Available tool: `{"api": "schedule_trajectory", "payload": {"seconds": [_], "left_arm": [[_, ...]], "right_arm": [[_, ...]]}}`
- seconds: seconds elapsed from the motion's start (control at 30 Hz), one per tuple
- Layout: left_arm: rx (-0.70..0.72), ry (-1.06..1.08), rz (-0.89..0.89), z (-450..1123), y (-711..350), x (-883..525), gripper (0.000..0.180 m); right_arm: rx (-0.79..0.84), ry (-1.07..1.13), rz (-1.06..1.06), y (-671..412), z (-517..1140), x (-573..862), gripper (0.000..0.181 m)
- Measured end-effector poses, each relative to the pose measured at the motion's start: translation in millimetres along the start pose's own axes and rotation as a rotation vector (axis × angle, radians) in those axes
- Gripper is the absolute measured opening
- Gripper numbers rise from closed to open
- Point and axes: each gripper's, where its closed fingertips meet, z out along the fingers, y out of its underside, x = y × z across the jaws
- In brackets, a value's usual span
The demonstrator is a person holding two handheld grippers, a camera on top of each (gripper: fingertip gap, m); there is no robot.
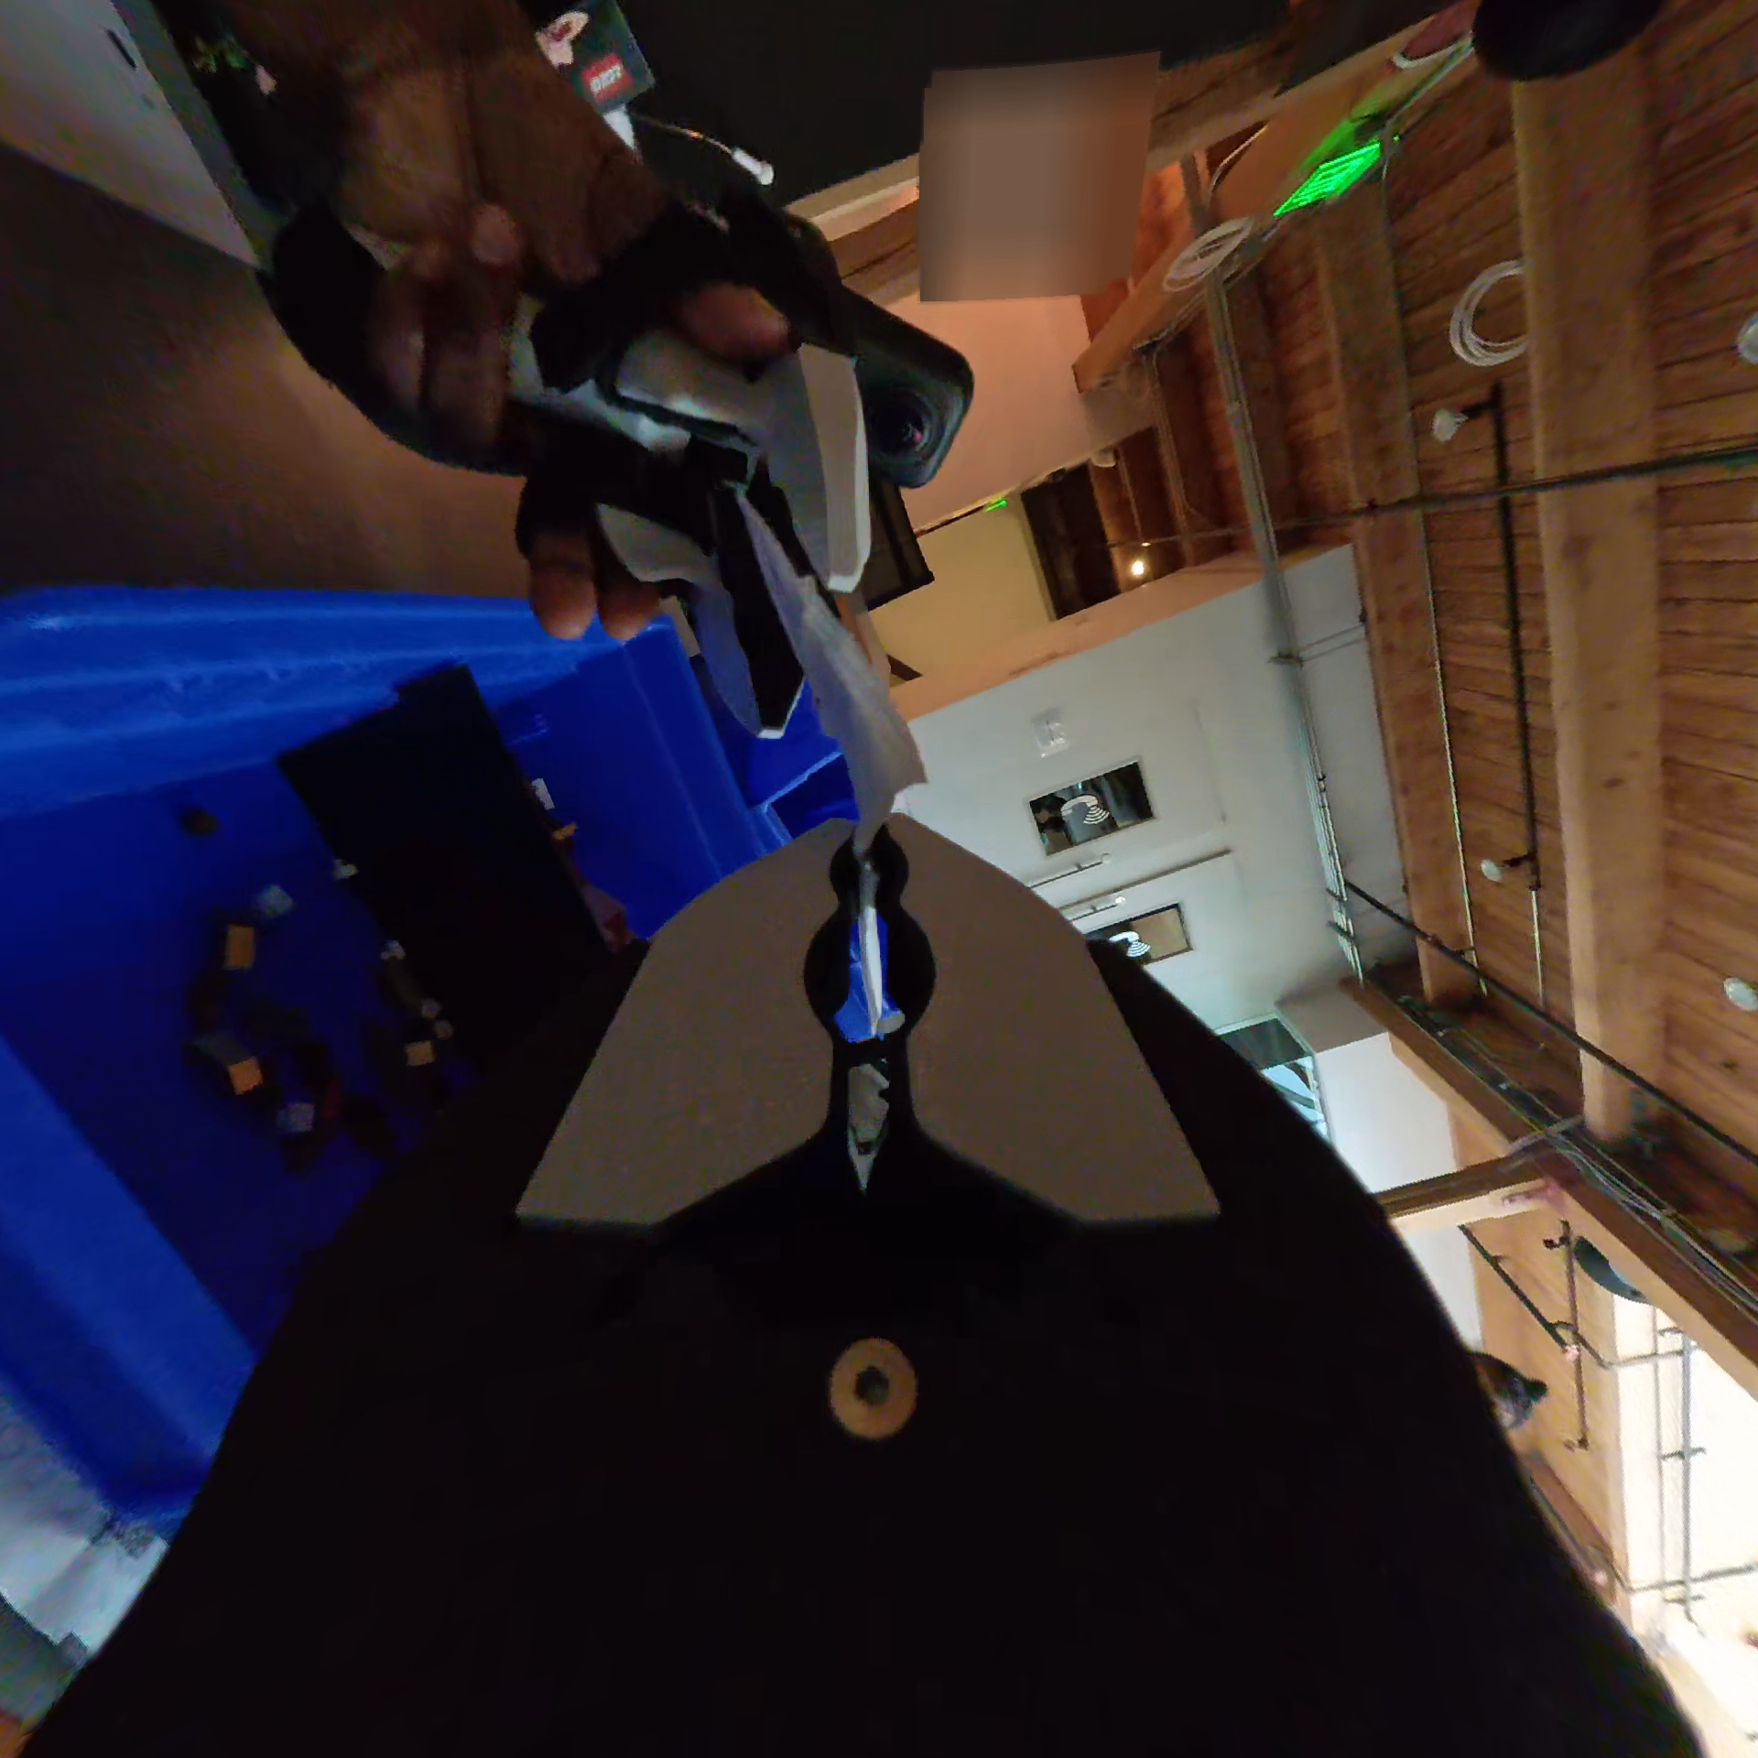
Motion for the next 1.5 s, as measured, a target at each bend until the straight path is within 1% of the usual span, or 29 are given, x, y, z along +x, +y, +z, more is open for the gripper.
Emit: {"api": "schedule_trajectory", "payload": {"seconds": [0.03,0.1,0.17,0.27,0.33,0.4,0.43,0.47,0.5,0.57,0.67,0.7,0.77,0.87,0.93,0.97,1.07,1.1,1.2,1.23,1.3,1.37,1.4,1.5], "left_arm": [[0.001,0.011,0.013,1,0,2,0.026],[-0.011,0.008,0.085,0,3,4,0.012],[-0.017,-0.050,0.180,-2,4,1,0.000],[0.008,-0.122,0.261,-9,-2,-4,0.000],[0.017,-0.157,0.318,-14,-5,-5,0.000],[0.033,-0.140,0.340,-17,-7,0,0.000],[0.033,-0.141,0.352,-18,-8,1,0.000],[0.030,-0.139,0.367,-19,-7,2,0.000],[0.026,-0.136,0.377,-19,-6,3,0.000],[0.004,-0.136,0.385,-17,-2,2,0.000],[-0.041,-0.159,0.400,-14,7,-2,0.000],[-0.049,-0.166,0.403,-13,9,-4,0.000],[-0.055,-0.175,0.402,-10,12,-6,0.000],[-0.082,-0.246,0.430,-10,15,-16,0.000],[-0.097,-0.282,0.444,-11,16,-20,0.000],[-0.100,-0.291,0.451,-12,16,-20,0.000],[-0.087,-0.280,0.474,-12,14,-16,0.000],[-0.076,-0.264,0.475,-12,13,-13,0.000],[-0.046,-0.215,0.493,-13,9,-4,0.000],[-0.033,-0.205,0.498,-14,8,-1,0.000],[-0.020,-0.177,0.500,-16,7,3,0.000],[-0.023,-0.156,0.493,-15,9,5,0.000],[-0.030,-0.153,0.486,-14,10,4,0.000],[-0.066,-0.170,0.487,-12,18,0,0.000]], "right_arm": [[0.007,0.002,0.006,-1,0,0,0.000],[-0.019,-0.005,0.036,2,1,-2,0.002],[-0.051,-0.013,0.063,7,2,-4,0.011],[-0.082,-0.050,0.201,21,-2,-6,0.028],[-0.065,-0.119,0.447,28,-5,-8,0.044],[-0.023,-0.208,0.780,30,-7,-9,0.054],[0.000,-0.254,0.950,30,-7,-8,0.054],[0.026,-0.310,1.099,28,-6,-9,0.059],[0.050,-0.371,1.219,25,-5,-11,0.060],[0.078,-0.455,1.365,20,-2,-14,0.062],[0.144,-0.524,1.457,9,4,-15,0.055],[0.175,-0.558,1.478,3,4,-16,0.049],[0.152,-0.578,1.516,3,11,-22,0.038],[0.119,-0.590,1.459,6,15,-32,0.016],[0.088,-0.556,1.410,10,16,-35,0.008],[0.083,-0.542,1.393,11,16,-35,0.006],[0.083,-0.512,1.403,11,19,-32,0.009],[0.090,-0.492,1.422,12,20,-29,0.015],[0.095,-0.447,1.470,19,19,-21,0.053],[0.108,-0.467,1.487,18,17,-21,0.066],[0.159,-0.556,1.552,8,13,-23,0.075],[0.238,-0.672,1.641,-3,13,-27,0.073],[0.279,-0.714,1.677,-9,12,-26,0.068],[0.360,-0.743,1.698,-13,14,-22,0.036]]}}
